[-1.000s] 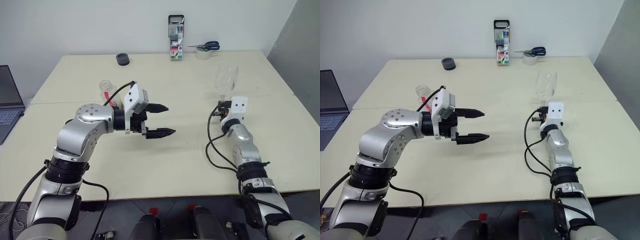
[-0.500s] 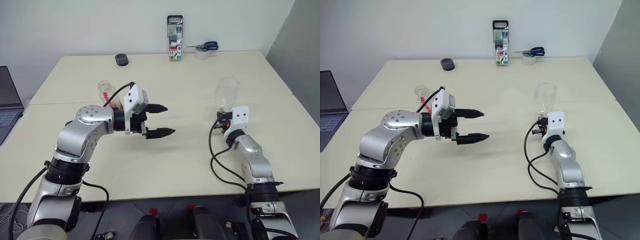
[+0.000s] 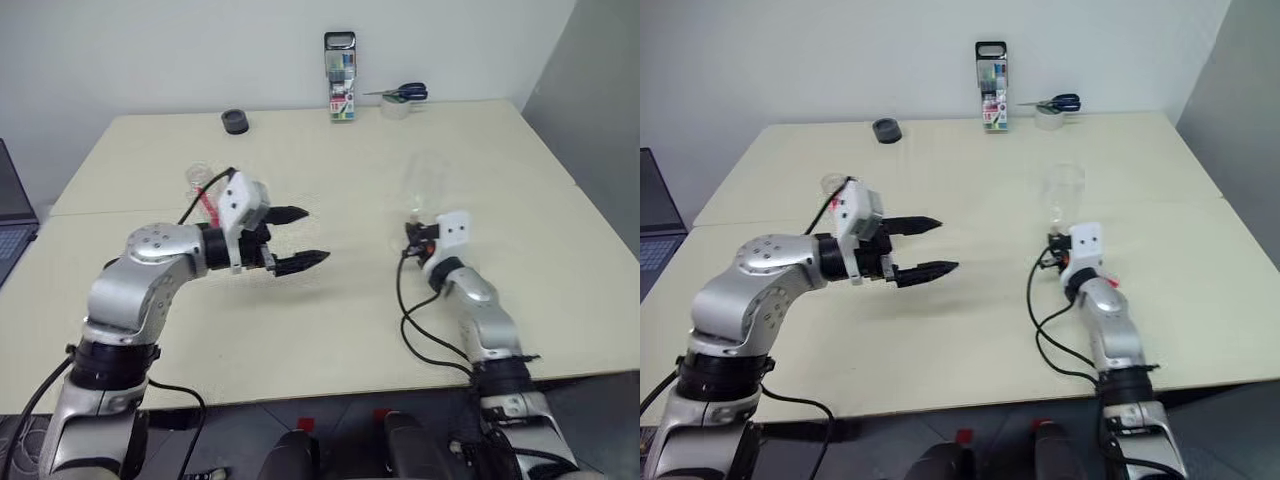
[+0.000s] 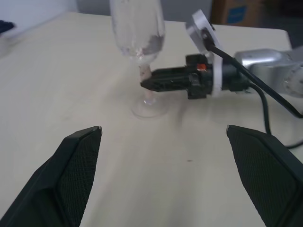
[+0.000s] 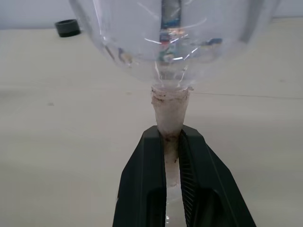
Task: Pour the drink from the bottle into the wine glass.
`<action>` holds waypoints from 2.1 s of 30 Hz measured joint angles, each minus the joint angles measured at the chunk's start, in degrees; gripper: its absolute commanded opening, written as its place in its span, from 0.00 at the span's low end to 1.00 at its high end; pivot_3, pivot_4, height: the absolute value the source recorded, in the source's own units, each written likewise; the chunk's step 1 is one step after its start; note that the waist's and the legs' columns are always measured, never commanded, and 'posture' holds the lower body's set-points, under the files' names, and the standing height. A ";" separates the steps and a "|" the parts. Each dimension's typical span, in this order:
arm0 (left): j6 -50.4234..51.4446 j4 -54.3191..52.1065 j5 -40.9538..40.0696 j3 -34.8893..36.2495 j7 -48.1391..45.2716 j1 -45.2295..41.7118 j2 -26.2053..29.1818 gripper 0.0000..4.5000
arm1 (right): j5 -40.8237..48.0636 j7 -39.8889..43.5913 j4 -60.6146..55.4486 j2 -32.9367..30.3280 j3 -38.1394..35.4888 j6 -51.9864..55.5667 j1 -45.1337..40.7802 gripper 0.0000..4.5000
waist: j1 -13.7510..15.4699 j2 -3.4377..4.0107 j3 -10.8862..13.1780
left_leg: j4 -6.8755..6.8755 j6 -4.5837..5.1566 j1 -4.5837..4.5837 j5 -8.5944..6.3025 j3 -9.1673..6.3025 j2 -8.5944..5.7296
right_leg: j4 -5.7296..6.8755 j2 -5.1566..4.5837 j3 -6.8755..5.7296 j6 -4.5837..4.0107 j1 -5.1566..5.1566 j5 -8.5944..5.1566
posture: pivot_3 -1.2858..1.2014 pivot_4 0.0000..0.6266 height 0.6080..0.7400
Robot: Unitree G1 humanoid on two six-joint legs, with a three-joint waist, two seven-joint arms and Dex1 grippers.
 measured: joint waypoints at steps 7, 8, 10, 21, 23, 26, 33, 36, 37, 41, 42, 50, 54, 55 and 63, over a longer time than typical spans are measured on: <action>2.30 -9.50 -0.26 7.95 12.02 10.69 -2.07 1.00 | -0.66 3.45 20.63 3.97 1.22 -11.97 -14.99 0.03 | 0.36 -0.02 0.01 | -0.01 -0.03 -0.07 0.02 -0.05 -0.10 | -0.20 -0.07 -0.06 -0.01 0.04 0.01 | 0.52 0.24 1.00; 3.03 -10.78 -0.40 8.73 13.50 11.65 -2.38 1.00 | -0.69 3.77 23.26 4.59 1.24 -13.52 -16.64 0.03 | 0.45 -0.03 0.01 | -0.02 -0.04 -0.07 0.01 -0.08 -0.10 | -0.24 -0.07 -0.08 -0.01 0.06 0.01 | 0.52 0.24 1.00; 4.47 -13.99 -1.09 10.33 16.53 13.77 -2.87 1.00 | -1.08 4.63 29.47 5.91 1.31 -17.15 -20.15 0.03 | 0.59 -0.03 0.01 | -0.04 -0.04 -0.07 0.01 -0.08 -0.09 | -0.28 -0.06 -0.09 -0.02 0.06 0.01 | 0.52 0.24 1.00; 8.84 -23.71 -2.53 15.34 25.21 21.74 -3.27 1.00 | -3.68 6.06 48.90 8.99 1.27 -27.05 -26.47 0.03 | 0.93 -0.03 0.01 | -0.12 -0.06 -0.10 0.01 -0.14 -0.08 | -0.47 -0.06 -0.16 -0.03 0.11 0.03 | 0.52 0.24 1.00; 9.19 -24.35 -2.78 16.07 25.90 23.19 -3.43 1.00 | -4.62 6.07 49.81 9.27 1.39 -27.92 -26.48 0.03 | 0.93 -0.03 0.01 | -0.12 -0.06 -0.10 0.01 -0.16 -0.06 | -0.47 -0.05 -0.18 -0.03 0.11 0.03 | 0.52 0.24 1.00; 9.15 -26.03 -3.38 17.57 26.93 24.88 -3.57 1.00 | -5.43 6.06 50.54 9.84 1.62 -29.36 -26.47 0.03 | 0.92 -0.03 0.01 | -0.13 -0.07 -0.10 0.00 -0.15 -0.06 | -0.47 -0.05 -0.17 -0.03 0.12 0.03 | 0.52 0.24 1.00; 9.08 -26.22 -4.02 17.54 27.89 25.78 -3.69 1.00 | -7.18 6.05 51.02 11.00 1.75 -30.72 -25.12 0.03 | 0.93 -0.03 0.01 | -0.12 -0.07 -0.10 0.00 -0.15 -0.07 | -0.48 -0.05 -0.18 -0.03 0.13 0.03 | 0.52 0.24 1.00; 8.87 -26.22 -4.42 17.53 27.85 25.80 -3.67 1.00 | -7.55 5.95 51.00 11.15 2.00 -31.48 -24.60 0.03 | 0.93 -0.03 0.00 | -0.12 -0.07 -0.09 0.00 -0.16 -0.06 | -0.47 -0.05 -0.18 -0.04 0.13 0.03 | 0.52 0.24 1.00; 8.84 -26.22 -4.51 17.53 27.84 25.81 -3.66 1.00 | -7.78 5.90 51.00 11.25 2.01 -31.76 -24.46 0.03 | 0.93 -0.03 0.00 | -0.12 -0.07 -0.09 0.00 -0.16 -0.06 | -0.48 -0.05 -0.18 -0.04 0.13 0.03 | 0.52 0.24 1.00; 8.80 -26.21 -4.76 17.53 27.73 26.03 -3.51 1.00 | -9.15 4.88 50.91 11.69 2.45 -33.23 -23.58 0.03 | 0.92 -0.04 0.00 | -0.12 -0.07 -0.08 0.00 -0.15 -0.05 | -0.47 -0.04 -0.18 -0.03 0.13 0.03 | 0.52 0.24 1.00; 8.80 -26.21 -4.82 17.53 27.63 26.12 -3.46 1.00 | -9.42 4.49 50.88 11.75 2.73 -33.74 -23.30 0.03 | 0.93 -0.04 0.00 | -0.13 -0.07 -0.08 0.00 -0.16 -0.05 | -0.47 -0.04 -0.18 -0.04 0.13 0.02 | 0.52 0.24 1.00; 8.80 -25.78 -5.78 17.46 26.75 26.02 -2.74 1.00 | -11.58 2.71 50.32 11.90 3.29 -36.14 -21.64 0.19 | 0.93 -0.05 -0.03 | -0.12 -0.08 -0.05 0.00 -0.17 -0.05 | -0.48 -0.03 -0.19 -0.04 0.18 0.02 | 0.52 0.24 1.00; 8.80 -25.39 -5.79 17.24 26.70 25.43 -2.68 1.00 | -12.53 3.53 50.97 11.77 4.04 -35.73 -19.77 0.47 | 0.93 -0.09 -0.05 | -0.12 -0.08 -0.05 0.00 -0.17 -0.05 | -0.49 -0.03 -0.20 -0.04 0.18 0.02 | 0.52 0.24 1.00; 8.77 -25.23 -5.78 17.20 26.68 25.07 -2.68 1.00 | -12.69 3.71 51.00 11.75 4.19 -35.91 -19.34 0.54 | 0.93 -0.09 -0.05 | -0.12 -0.08 -0.06 0.00 -0.16 -0.05 | -0.48 -0.03 -0.19 -0.04 0.17 0.02 | 0.52 0.24 1.00; 8.00 -22.54 -5.63 15.90 26.43 23.03 -2.40 1.00 | -13.06 4.91 50.33 10.72 4.30 -35.88 -18.96 1.00 | 0.93 -0.10 -0.06 | -0.12 -0.08 -0.04 0.00 -0.18 -0.06 | -0.49 -0.03 -0.21 -0.04 0.19 0.02 | 0.52 0.24 1.00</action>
